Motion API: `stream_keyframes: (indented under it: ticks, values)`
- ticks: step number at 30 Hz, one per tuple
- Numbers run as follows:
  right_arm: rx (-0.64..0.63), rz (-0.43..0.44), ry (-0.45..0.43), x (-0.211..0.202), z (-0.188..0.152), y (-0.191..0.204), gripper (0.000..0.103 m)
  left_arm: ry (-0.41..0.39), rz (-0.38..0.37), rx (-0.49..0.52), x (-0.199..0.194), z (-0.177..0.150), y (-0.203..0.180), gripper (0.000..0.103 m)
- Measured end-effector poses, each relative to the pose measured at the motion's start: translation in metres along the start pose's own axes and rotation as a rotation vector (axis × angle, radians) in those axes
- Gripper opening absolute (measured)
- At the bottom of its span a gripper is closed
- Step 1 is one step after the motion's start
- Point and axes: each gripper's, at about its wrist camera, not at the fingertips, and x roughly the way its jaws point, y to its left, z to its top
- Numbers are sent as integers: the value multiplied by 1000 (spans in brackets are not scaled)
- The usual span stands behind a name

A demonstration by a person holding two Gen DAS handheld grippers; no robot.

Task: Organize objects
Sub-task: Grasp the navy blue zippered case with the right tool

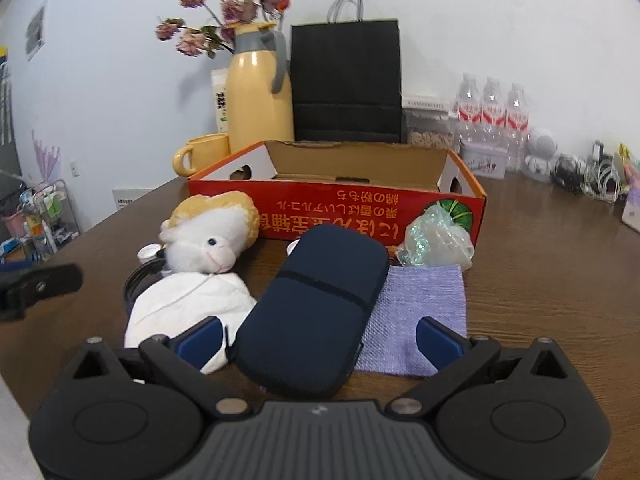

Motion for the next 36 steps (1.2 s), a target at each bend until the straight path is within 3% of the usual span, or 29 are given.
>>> stream_keyframes:
  ticks: [14,19,28,36]
  values:
    - [41,-84,60,56,20,8,103,33,1,-14,9,-3,5,103]
    - [51,-106,72,64,19,9,90,42,-9,-19,12,-5,6,103]
    - [55,-53,46,57,16,5,70,44,-16,-25,11,-6,6,103]
    - [42,-43,8,44,15,4,64,44,-21,-17,10,-5,4,103]
